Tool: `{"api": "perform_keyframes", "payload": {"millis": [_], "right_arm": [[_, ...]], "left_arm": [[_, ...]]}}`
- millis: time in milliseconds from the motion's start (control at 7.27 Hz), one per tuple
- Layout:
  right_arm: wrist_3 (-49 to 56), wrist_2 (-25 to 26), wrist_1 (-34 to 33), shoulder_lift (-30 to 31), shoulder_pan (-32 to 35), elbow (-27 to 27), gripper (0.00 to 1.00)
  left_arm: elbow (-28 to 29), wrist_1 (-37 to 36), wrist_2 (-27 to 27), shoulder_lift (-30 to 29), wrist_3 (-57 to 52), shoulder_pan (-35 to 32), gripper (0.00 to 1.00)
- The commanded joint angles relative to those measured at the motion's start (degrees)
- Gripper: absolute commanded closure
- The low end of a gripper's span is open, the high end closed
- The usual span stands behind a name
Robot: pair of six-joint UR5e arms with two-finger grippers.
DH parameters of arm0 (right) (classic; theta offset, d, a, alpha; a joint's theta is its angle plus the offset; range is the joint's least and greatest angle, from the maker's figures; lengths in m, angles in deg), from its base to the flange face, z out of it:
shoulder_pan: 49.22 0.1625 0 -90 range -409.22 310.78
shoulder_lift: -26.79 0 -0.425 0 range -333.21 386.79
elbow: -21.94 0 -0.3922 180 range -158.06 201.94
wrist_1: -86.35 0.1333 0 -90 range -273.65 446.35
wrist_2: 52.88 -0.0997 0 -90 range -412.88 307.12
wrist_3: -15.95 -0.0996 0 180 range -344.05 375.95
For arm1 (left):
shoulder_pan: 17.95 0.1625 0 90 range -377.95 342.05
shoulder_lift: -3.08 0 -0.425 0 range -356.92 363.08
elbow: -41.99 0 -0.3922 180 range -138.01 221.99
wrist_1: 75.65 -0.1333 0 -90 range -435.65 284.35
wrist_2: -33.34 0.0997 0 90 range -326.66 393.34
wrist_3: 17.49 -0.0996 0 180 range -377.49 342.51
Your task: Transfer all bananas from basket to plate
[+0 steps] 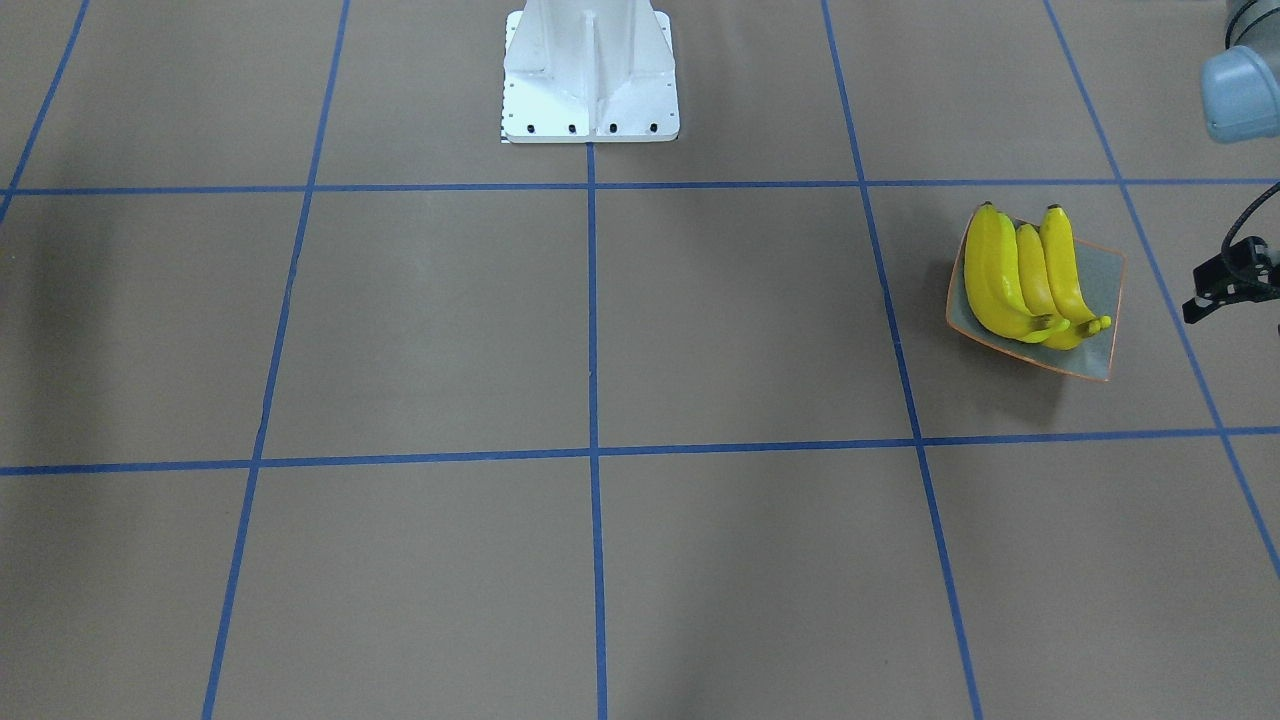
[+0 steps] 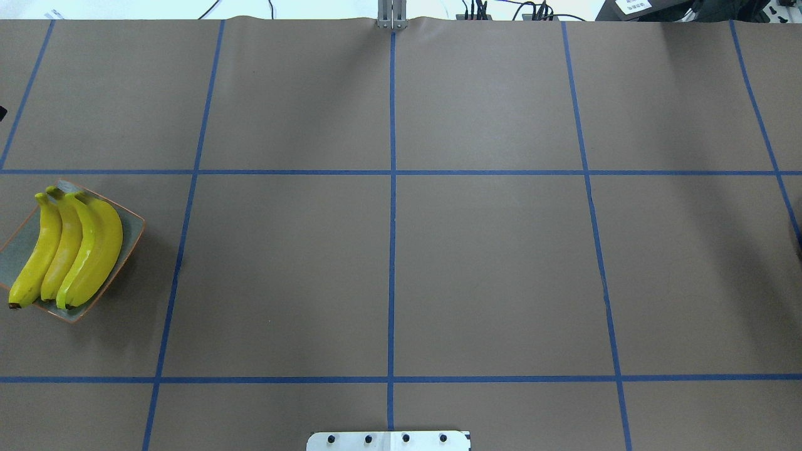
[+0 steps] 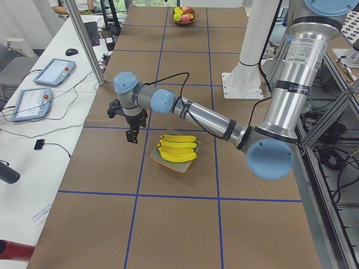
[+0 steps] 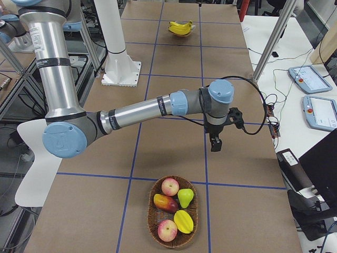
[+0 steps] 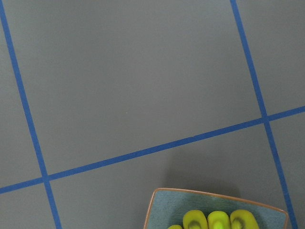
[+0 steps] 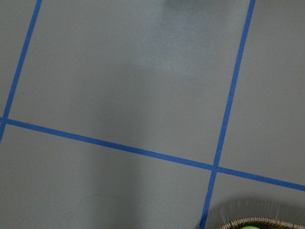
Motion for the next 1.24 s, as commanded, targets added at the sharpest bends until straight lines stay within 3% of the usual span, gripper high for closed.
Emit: {"api": "perform_keyframes", "payload": {"millis": [0,550,1101], "right_arm": [[0.65,-1.49,-0.44,1.44,0.29,-1.58,0.00],[0.39,-2.46,-0.43,5.73,0.29,-4.99,0.00],[-0.58,-2.55,-1.14,5.49,0.38,-6.42,0.00]], "left_arm": [[-0.79,0.74,-0.19,1.11,-1.04,-1.02,0.00],[-1.07,0.65,0.07,3.49,-0.43,-0.94,0.00],[-2.91,0.56,0.25,4.01,-0.34,-1.03,0.00]]}}
